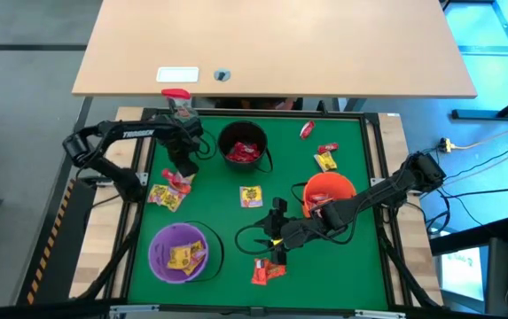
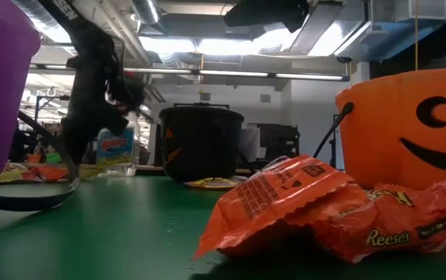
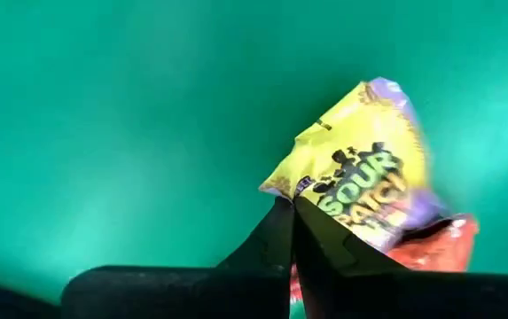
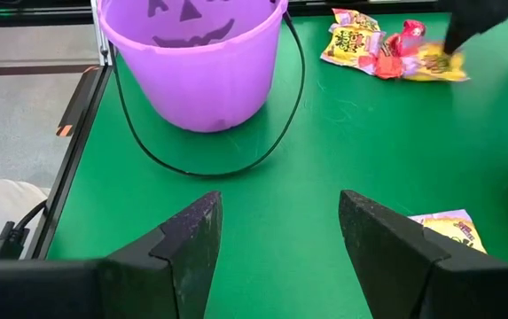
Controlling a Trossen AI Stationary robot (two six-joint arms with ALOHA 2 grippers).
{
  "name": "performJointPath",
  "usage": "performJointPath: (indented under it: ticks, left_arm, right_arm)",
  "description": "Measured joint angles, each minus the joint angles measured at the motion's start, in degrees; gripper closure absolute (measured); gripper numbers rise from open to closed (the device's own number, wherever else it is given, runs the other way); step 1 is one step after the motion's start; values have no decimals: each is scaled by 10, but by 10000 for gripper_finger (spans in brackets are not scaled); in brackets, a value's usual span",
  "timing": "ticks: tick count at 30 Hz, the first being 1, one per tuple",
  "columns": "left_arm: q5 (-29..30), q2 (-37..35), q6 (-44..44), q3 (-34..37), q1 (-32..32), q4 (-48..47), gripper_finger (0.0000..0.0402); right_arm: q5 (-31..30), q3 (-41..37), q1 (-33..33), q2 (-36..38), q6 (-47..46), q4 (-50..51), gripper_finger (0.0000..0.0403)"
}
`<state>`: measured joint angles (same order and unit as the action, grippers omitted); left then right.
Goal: Sort candy
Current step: Put the yellow candy into the violet bucket
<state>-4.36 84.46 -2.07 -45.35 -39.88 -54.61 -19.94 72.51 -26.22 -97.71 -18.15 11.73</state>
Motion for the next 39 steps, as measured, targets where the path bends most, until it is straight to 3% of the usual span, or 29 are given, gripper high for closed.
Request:
performJointPath:
  ticks: [9,18,21,27,32,39]
  left_arm:
    - [17,-121,21,-85,47,-96,401]
    - [-13,-229,70,-219,154,-203,401]
    - [-41,-259,104,-251,214,-206,402]
    - [-32,-291,209,-268,372,-189,401]
    - [32,-278,284,-268,520,-140,401]
    - [108,-222,298,-268,682,-59,401]
  right_arm:
    - [0,0,0,0,0,0,178]
    - [0,0,0,0,0,0,178]
    - [-1,0,0,0,0,0,178]
    - [-5,0,0,0,0,0,178]
    - [-5,0,0,0,0,-1,178]
    - [-6,0,0,0,0,-1,178]
